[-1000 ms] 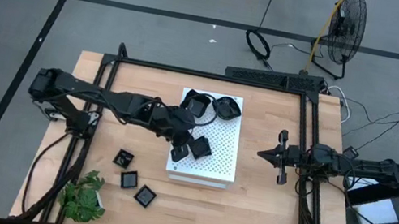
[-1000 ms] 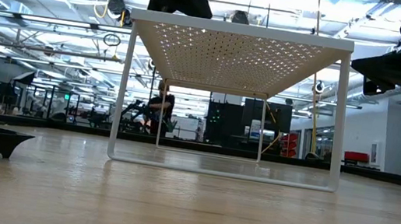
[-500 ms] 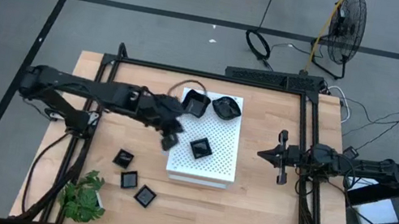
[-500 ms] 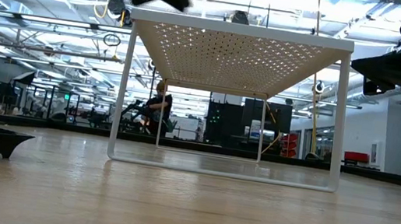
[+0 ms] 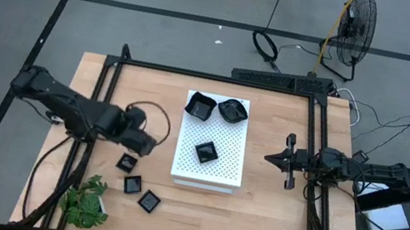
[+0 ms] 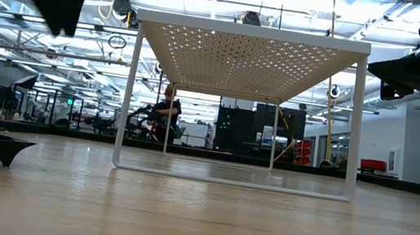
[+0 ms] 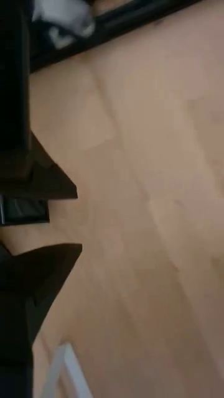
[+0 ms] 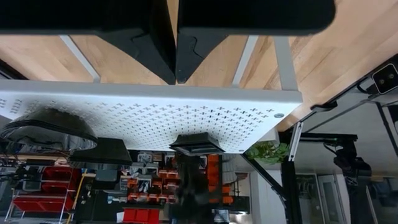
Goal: Pick & Place Mini shaped plates
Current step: Stack the black square plate on top of the other black square plates on the shelf
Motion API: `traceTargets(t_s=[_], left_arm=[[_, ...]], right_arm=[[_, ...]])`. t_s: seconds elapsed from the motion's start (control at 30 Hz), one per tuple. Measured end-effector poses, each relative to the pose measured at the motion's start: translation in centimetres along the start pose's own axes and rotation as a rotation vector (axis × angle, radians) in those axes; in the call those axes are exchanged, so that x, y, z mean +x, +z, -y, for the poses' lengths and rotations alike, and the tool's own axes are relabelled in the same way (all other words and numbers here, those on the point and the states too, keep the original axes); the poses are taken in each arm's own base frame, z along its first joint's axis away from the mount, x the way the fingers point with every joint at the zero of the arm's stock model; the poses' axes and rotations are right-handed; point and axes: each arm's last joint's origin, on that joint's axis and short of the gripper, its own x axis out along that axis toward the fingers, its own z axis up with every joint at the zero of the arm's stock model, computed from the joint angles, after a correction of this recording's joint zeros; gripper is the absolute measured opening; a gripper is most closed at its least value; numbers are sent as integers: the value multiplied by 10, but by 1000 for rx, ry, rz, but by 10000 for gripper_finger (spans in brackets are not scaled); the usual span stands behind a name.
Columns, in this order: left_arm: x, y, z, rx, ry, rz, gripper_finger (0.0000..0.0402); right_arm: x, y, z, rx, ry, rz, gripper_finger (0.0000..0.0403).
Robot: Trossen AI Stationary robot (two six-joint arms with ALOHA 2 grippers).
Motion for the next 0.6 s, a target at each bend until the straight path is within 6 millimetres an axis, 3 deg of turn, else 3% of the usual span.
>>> traceTargets(t_s=[0.13,0.27,0.6], left_arm=[[35,-25,-4,-63,18,-107,177],[66,-45,-10,-123,17,-181,201],[105,-73,-36,-217,133,-346,179]], right_arm=[[0,0,0,0,0,0,0],[0,0,0,0,0,1,0],[0,0,0,0,0,0,0]])
